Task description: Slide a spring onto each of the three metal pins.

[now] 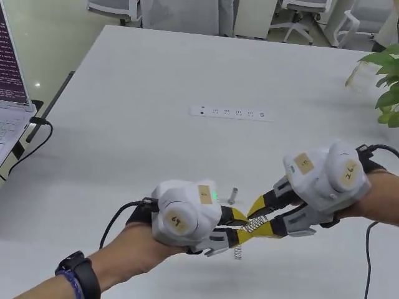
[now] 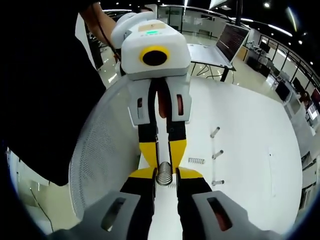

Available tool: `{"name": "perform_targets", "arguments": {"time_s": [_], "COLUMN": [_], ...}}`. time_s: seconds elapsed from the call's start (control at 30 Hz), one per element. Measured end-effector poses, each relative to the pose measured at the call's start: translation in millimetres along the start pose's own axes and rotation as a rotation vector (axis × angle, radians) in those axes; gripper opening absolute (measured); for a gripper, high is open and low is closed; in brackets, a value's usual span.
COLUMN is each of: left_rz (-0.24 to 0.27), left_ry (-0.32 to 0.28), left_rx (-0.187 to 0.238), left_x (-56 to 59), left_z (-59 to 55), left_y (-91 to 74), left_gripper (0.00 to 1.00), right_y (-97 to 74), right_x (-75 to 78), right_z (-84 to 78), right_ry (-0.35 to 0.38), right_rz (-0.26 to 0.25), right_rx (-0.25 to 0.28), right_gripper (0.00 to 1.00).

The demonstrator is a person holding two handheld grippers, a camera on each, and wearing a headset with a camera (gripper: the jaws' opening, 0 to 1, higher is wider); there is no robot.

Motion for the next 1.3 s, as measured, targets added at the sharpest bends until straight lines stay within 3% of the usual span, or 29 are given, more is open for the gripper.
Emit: {"name": "perform_targets", "arguments": {"time_s": [0.13, 0.47, 0.7, 1.0, 1.3], "left_rz": [-0.005, -0.01, -0.013, 0.002, 0.034], "left_ry": [0.0, -0.002, -0.005, -0.008, -0.092], "left_rx": [-0.002, -0.006, -0.013, -0.027, -0.019], "left_x": [0.7, 0.8, 2.8, -1.2, -8.3], "left_z": [0.2, -0.7, -6.0, -13.6, -30.4], "left_y": [1.5, 3.6, 7.0, 6.1, -6.9], "left_gripper": [0.02, 0.02, 0.02, 0.03, 0.08], "right_y": [-0.5, 0.0, 4.4, 9.2, 13.9], "right_x": [-1.6, -3.5, -7.0, -5.5, -6.0], "right_z": [-0.7, -0.2, -3.4, -6.3, -12.6], "right_ry": [-0.021, -0.032, -0.054, -0.05, -0.026], "right_rz": [0.007, 0.013, 0.028, 0.012, 0.0], "right_rx": [-0.027, -0.031, -0.053, -0.071, -0.081], "right_gripper": [0.13, 0.09, 0.08, 0.08, 0.08]}}
Point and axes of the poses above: the centre of the closed fingertips' face, and the gripper's own axes: y roughly forward along the fingers, x roughly to its right, z roughly out of its top, the point moved 3 cm from there along -y, roughly backward along the fingers, and after that the axes turned 14 degrees about -y, right-handed, at the moved point
